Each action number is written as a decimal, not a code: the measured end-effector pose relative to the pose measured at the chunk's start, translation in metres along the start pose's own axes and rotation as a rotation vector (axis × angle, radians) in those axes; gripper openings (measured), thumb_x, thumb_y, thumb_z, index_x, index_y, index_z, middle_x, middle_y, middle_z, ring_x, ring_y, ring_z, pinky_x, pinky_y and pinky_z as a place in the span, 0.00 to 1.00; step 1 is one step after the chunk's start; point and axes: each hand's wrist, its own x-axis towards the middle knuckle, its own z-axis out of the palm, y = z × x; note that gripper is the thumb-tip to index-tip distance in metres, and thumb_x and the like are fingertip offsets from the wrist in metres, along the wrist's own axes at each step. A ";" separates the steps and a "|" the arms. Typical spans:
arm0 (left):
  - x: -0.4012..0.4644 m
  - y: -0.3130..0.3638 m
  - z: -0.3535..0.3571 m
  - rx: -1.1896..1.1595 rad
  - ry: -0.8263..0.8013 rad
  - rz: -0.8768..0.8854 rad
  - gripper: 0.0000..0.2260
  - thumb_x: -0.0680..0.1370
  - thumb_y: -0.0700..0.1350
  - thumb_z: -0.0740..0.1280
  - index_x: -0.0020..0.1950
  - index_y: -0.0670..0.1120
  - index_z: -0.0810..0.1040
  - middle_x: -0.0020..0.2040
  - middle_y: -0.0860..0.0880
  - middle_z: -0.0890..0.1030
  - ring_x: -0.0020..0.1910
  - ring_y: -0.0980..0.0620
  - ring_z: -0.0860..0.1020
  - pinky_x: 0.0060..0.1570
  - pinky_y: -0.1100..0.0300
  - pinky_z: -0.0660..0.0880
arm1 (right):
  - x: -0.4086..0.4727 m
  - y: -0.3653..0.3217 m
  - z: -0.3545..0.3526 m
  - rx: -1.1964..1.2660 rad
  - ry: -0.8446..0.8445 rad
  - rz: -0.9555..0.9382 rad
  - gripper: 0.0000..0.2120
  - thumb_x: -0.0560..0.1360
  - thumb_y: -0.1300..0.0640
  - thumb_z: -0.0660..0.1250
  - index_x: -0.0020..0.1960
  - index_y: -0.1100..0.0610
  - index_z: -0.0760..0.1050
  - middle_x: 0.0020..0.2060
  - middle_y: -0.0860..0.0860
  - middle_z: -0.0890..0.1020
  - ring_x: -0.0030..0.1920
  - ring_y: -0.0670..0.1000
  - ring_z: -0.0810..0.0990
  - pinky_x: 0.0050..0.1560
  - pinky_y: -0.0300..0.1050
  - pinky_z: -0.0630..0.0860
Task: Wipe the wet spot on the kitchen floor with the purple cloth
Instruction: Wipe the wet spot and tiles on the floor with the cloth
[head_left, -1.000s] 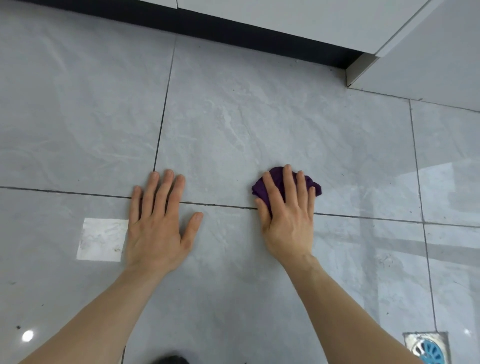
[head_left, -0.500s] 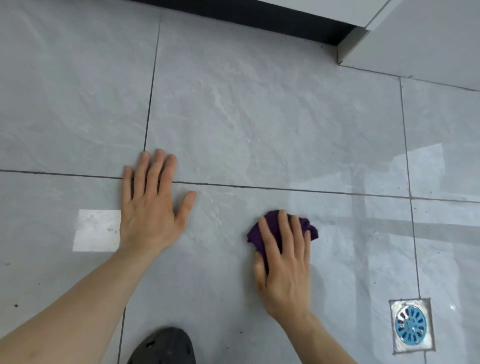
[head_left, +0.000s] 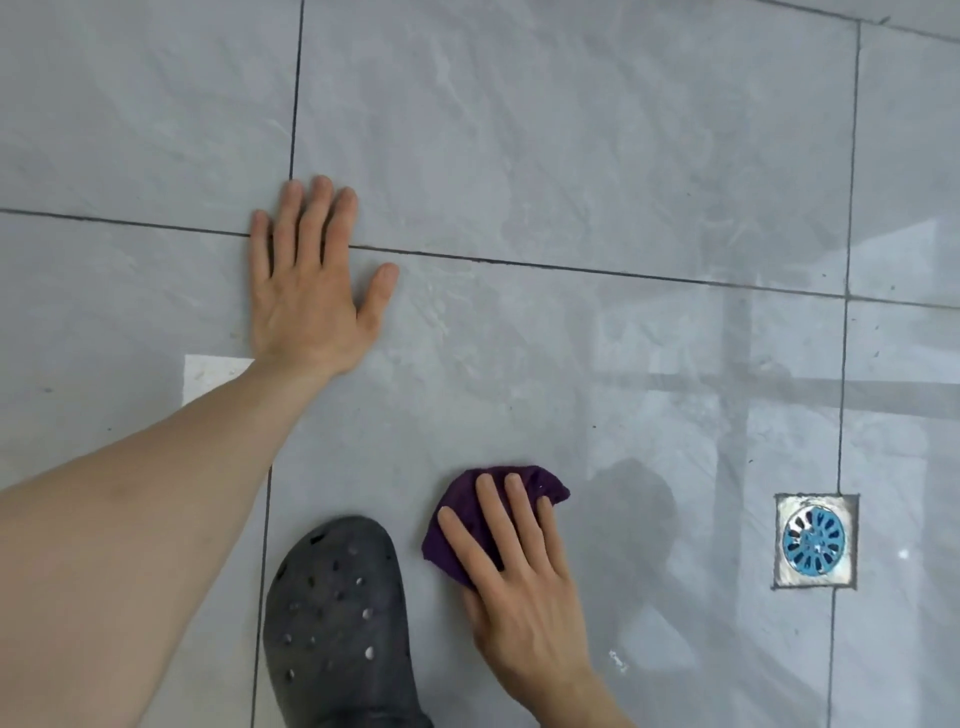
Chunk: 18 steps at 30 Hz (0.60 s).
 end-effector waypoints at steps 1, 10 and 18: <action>-0.001 0.000 -0.001 0.002 -0.002 -0.001 0.33 0.83 0.63 0.51 0.84 0.47 0.51 0.85 0.47 0.52 0.85 0.44 0.47 0.82 0.41 0.45 | 0.002 0.003 0.001 -0.020 -0.003 0.006 0.28 0.80 0.50 0.65 0.79 0.45 0.64 0.81 0.55 0.60 0.82 0.62 0.56 0.76 0.66 0.62; 0.000 0.001 -0.003 0.002 -0.003 0.001 0.33 0.83 0.62 0.51 0.84 0.47 0.51 0.85 0.47 0.52 0.85 0.44 0.48 0.82 0.40 0.46 | 0.127 0.062 -0.027 0.027 0.206 0.198 0.22 0.85 0.49 0.59 0.78 0.46 0.66 0.80 0.58 0.63 0.81 0.65 0.55 0.80 0.67 0.52; -0.001 0.001 -0.003 -0.010 -0.003 0.003 0.33 0.83 0.62 0.52 0.84 0.48 0.51 0.85 0.47 0.52 0.85 0.45 0.47 0.82 0.41 0.46 | 0.193 0.103 -0.052 -0.012 0.297 0.287 0.21 0.86 0.46 0.56 0.78 0.46 0.65 0.80 0.57 0.63 0.81 0.62 0.56 0.80 0.62 0.55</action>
